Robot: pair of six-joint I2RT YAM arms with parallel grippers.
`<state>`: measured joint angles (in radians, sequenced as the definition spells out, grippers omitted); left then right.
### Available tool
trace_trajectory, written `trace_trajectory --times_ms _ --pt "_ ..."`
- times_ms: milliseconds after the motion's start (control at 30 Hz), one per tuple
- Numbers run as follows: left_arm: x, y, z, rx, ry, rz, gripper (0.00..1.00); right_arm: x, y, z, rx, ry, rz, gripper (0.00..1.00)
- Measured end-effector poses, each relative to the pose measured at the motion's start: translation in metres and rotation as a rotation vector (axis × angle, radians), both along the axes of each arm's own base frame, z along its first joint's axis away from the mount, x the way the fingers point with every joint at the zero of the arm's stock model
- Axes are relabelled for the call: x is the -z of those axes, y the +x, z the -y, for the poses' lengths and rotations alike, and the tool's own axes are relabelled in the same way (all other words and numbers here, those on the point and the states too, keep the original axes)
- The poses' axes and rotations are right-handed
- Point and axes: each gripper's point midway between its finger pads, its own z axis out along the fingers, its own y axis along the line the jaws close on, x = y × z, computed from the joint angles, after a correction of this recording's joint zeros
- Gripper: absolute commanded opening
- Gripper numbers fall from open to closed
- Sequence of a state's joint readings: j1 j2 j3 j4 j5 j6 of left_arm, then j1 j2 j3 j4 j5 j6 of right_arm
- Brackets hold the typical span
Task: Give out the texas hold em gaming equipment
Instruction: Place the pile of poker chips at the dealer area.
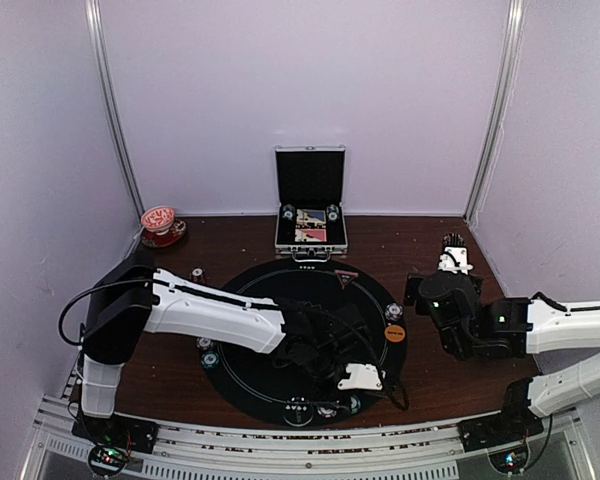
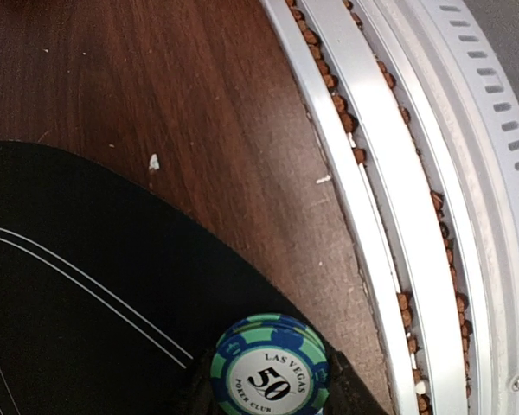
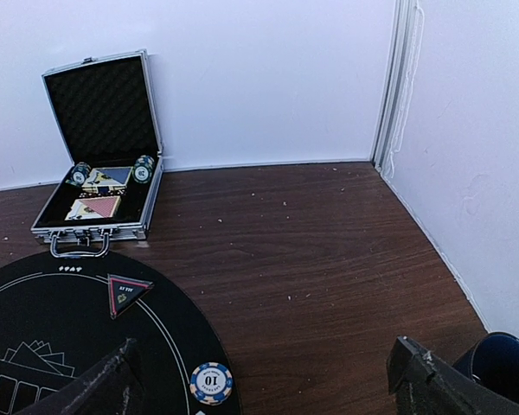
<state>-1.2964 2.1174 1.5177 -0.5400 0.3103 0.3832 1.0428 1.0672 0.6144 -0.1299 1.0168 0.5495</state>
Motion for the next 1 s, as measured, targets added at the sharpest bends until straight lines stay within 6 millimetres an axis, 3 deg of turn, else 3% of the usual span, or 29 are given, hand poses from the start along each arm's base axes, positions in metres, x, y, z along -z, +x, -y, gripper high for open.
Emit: trace_trajectory --times_ms 267,867,1000 --pt "0.011 0.002 0.001 -0.006 0.021 0.008 0.26 0.001 0.0 -0.001 -0.008 0.002 -0.004 1.0" --pt "0.011 0.003 0.001 -0.007 0.023 0.023 0.29 0.001 0.0 -0.002 -0.013 0.001 -0.007 1.0" --pt "0.011 0.003 0.001 -0.007 0.025 0.028 0.35 0.001 0.0 -0.002 -0.013 0.001 -0.007 1.0"
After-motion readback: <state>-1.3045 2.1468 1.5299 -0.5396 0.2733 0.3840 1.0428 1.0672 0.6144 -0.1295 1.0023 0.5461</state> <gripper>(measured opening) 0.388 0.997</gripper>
